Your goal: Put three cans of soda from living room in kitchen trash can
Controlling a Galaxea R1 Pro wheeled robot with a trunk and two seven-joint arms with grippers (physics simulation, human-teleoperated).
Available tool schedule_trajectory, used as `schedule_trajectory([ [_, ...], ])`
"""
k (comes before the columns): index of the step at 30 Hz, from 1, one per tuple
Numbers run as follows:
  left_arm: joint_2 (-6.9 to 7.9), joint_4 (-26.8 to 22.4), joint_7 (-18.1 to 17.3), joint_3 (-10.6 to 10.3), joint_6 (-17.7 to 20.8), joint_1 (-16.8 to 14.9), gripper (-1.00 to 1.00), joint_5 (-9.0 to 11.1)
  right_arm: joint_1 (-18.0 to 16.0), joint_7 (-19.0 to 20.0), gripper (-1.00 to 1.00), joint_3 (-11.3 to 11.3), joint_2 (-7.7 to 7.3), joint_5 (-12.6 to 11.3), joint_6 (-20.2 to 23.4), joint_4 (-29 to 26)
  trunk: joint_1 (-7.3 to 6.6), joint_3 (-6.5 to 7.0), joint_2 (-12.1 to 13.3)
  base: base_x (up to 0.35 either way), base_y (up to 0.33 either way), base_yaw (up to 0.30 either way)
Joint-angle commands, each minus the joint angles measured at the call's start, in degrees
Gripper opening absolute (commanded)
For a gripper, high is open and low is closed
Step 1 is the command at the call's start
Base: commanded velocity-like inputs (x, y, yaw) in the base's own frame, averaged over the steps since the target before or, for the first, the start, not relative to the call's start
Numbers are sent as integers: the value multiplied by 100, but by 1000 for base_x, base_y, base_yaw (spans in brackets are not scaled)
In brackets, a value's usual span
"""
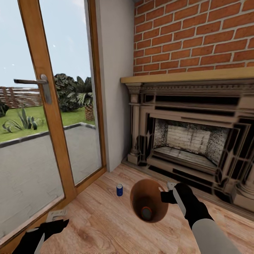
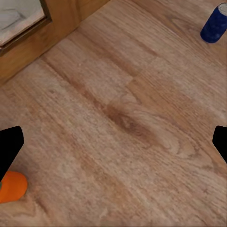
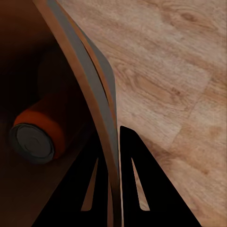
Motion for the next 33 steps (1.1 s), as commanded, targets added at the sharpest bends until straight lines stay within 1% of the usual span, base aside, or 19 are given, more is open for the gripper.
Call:
schedule_trajectory([
  [1, 0, -1, 19, 0, 2, 0, 100, -1, -4, 25, -100, -5, 2, -123, -2, -5, 22, -26, -42, 0, 0, 0],
  [6, -2, -9, 79, 1, 4, 1, 100, -3, -4, 25, -100, -1, 3, -123, -2, -5, 132, -160, -243, 0, 0, 0],
  [21, 16, -16, 631, 18, 1, -34, 100, 4, -4, 21, -100, 3, 3, -123, -2, -1, 461, -562, -844, 0, 0, 0],
  [24, 17, -112, 702, 18, 5, -35, 100, 4, -4, 19, -100, 3, -7, -123, -2, -2, 527, -642, -965, 0, 0, 0],
  [27, 12, -219, 868, 21, 7, -31, 100, 4, -4, 17, -100, 3, -12, -123, -2, 0, 593, -722, -1085, 0, 0, 0],
  [28, 11, -236, 952, 23, 7, -29, 100, 4, -4, 17, -100, 3, -10, -123, -2, 2, 593, -731, -1085, 0, 0, 0],
  [33, 9, -259, 1090, 26, 7, -28, 100, 3, -4, 16, -100, 3, -13, -121, -2, 2, 593, -775, -1085, 0, 0, 0],
])
